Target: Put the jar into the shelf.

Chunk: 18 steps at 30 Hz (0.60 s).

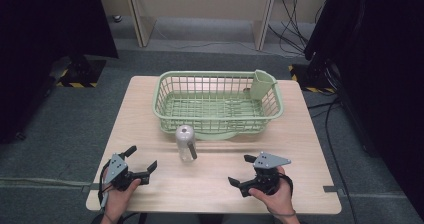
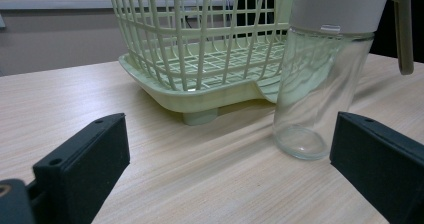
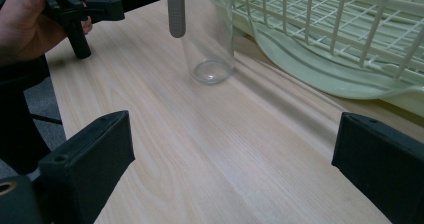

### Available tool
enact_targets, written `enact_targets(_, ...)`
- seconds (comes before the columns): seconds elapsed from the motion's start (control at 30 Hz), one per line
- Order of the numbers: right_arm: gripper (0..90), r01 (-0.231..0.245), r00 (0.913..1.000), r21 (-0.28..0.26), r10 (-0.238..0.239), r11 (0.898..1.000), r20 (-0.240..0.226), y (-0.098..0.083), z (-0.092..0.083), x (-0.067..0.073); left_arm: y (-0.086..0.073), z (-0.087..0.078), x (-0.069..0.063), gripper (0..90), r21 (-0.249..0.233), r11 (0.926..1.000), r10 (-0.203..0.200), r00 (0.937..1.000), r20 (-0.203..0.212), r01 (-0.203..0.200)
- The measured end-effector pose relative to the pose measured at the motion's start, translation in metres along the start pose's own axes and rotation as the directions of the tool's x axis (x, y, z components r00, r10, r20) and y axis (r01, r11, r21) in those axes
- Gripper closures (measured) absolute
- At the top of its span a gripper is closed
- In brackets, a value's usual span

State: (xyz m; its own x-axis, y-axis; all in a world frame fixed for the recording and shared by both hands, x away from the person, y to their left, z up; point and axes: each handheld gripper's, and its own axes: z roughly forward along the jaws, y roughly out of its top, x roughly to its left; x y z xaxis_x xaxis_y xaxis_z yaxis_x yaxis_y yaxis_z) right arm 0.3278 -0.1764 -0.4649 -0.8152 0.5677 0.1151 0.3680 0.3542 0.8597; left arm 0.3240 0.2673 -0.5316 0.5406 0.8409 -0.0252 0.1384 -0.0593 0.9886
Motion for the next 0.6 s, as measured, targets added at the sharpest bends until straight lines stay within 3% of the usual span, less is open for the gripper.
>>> enact_targets(0.6,3.9,0.02,0.9996,0.002,-0.02,1.0,-0.017,0.021,0.026,0.003,0.0,0.0,-0.001,2.1,0.001,1.0,0.006,1.0,0.006,-0.006)
